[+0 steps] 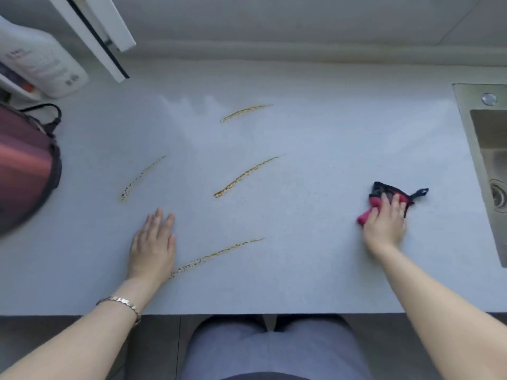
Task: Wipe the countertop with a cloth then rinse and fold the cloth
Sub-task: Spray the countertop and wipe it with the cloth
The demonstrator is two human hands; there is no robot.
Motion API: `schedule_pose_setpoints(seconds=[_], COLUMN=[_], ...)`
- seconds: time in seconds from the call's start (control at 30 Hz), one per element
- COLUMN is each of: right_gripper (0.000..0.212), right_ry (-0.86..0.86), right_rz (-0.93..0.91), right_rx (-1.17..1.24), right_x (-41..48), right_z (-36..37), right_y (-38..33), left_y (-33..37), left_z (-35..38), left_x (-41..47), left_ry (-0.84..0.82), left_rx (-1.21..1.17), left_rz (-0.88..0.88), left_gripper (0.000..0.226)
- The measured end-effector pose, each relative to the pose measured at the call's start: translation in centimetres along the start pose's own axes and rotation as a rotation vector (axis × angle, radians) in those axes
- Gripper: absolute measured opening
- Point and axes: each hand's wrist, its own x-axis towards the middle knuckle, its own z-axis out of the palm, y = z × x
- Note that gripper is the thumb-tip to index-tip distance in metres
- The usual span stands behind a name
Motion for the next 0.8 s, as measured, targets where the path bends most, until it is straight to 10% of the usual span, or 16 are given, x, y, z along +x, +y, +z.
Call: schedule_pose_setpoints(seconds=[0.07,0.27,0.53,0.8], right_gripper=[0.048,0.066,0.047,0.056], right_ry=[-0.005,-0.348,-0.060,-0.265], right_rz=[0.048,-0.748,0.026,-0.665], right_rx=[0.036,-0.093,0.008,-0.024], right_x=[-2.1,-7.6,-3.5,-12.0], right_z=[1.6,4.1,1.7,5.4], right_y=[-4.2,-7.2,-3.5,-5.9], left_y=[-0.5,-0.2,-0.7,-0.9], left_z=[0.6,1.1,1.4,1.9], left_x=[-0.1,0.0,0.0,0.1], left_ry=[0.018,0.050,0.076,0.101], left_rx=[-0.012,-0.054,-0.050,-0.094], left_rz=[0.008,-0.017,0.001,0.004], left_gripper=[0.046,0.053,0.057,0.059])
